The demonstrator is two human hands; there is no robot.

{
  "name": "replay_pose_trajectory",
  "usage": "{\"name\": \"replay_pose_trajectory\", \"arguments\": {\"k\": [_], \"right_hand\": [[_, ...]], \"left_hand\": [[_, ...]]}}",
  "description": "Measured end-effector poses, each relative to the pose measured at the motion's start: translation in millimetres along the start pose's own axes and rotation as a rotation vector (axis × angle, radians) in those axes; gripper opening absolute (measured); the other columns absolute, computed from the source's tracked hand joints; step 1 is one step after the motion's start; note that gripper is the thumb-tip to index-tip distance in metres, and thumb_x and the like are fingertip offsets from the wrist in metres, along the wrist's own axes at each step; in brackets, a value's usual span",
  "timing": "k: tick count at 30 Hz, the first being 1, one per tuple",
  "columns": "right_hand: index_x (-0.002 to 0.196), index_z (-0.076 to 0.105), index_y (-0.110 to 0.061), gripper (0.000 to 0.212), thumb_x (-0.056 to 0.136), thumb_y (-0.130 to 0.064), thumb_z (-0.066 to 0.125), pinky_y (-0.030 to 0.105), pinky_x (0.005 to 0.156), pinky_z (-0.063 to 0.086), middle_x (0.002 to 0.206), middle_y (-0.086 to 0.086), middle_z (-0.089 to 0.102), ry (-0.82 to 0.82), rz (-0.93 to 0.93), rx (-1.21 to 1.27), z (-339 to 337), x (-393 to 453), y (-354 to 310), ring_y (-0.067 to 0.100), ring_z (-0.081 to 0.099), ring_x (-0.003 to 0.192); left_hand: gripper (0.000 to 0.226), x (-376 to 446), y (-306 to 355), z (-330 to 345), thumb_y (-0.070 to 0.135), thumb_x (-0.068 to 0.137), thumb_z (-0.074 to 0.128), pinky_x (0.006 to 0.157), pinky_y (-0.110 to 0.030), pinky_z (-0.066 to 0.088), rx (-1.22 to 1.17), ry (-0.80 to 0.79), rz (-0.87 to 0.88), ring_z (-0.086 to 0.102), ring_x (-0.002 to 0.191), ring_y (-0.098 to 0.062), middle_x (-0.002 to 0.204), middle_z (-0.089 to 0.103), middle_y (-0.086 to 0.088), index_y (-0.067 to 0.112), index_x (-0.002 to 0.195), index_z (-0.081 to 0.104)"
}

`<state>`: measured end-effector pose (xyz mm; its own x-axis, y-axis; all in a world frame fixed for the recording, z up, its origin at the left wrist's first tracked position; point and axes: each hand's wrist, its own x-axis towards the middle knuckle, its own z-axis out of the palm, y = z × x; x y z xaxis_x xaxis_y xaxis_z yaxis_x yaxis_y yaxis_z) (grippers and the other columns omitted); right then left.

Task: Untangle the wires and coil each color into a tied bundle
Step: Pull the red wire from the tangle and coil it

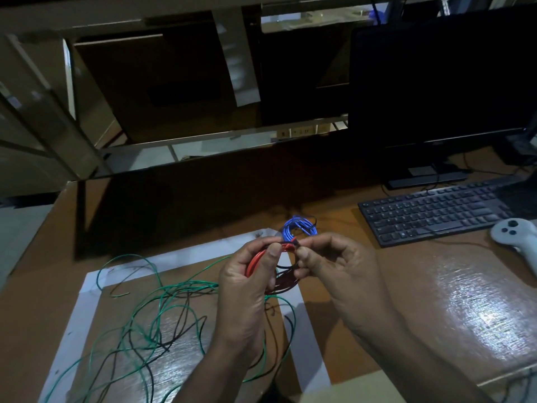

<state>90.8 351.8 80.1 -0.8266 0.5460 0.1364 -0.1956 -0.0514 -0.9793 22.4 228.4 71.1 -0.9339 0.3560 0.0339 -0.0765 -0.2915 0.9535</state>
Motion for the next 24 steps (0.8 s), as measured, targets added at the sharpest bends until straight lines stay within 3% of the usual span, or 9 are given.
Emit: {"name": "replay_pose_trajectory", "arguments": {"k": [3,6,10,17,24], "right_hand": [[0.086,0.077,-0.021,0.017,0.088,-0.005,0.073,0.027,0.071,0.057,0.087,-0.001,0.067,0.009,-0.056,-0.054,3,-1,-1,0.024,0.072,0.069],[0.085,0.077,-0.027,0.015,0.087,-0.012,0.074,0.029,0.072,0.057,0.087,-0.001,0.064,0.031,-0.058,-0.044,5,-4,-3,0.023,0.070,0.068],[0.088,0.078,-0.025,0.008,0.081,-0.026,0.073,0.029,0.070,0.058,0.073,0.008,0.072,0.057,0.043,0.107,9,-9,-6,0.019,0.069,0.067],[0.091,0.076,-0.013,0.016,0.079,-0.023,0.074,0.027,0.068,0.058,0.075,0.009,0.073,0.050,0.127,0.196,15,-11,-3,0.016,0.070,0.067],[0.091,0.076,-0.010,0.014,0.080,-0.019,0.073,0.026,0.065,0.058,0.073,0.008,0.072,0.051,0.119,0.242,15,-10,-6,0.015,0.069,0.064]], "left_hand": [[0.018,0,2,2,0.038,0.076,0.080,0.059,-0.023,0.051,-0.011,-0.001,-0.004,0.039,0.058,-0.008,0.062,0.046,0.005,0.027,0.092,0.081],[0.023,-1,3,4,0.038,0.076,0.081,0.058,-0.021,0.048,-0.012,0.009,-0.001,0.038,0.057,-0.009,0.063,0.047,0.004,0.024,0.093,0.080],[0.028,-1,4,4,0.040,0.073,0.074,0.057,-0.017,0.043,-0.022,0.030,0.015,0.040,0.057,-0.007,0.076,0.061,0.005,0.023,0.094,0.080],[0.030,-2,4,5,0.037,0.078,0.073,0.062,-0.025,0.050,0.013,0.054,0.032,0.052,0.062,-0.002,0.097,0.075,-0.003,0.016,0.098,0.078],[0.024,-5,9,11,0.019,0.082,0.069,0.055,-0.016,0.051,-0.038,0.061,0.061,0.056,0.056,0.000,0.080,0.067,-0.003,0.002,0.098,0.074]]}}
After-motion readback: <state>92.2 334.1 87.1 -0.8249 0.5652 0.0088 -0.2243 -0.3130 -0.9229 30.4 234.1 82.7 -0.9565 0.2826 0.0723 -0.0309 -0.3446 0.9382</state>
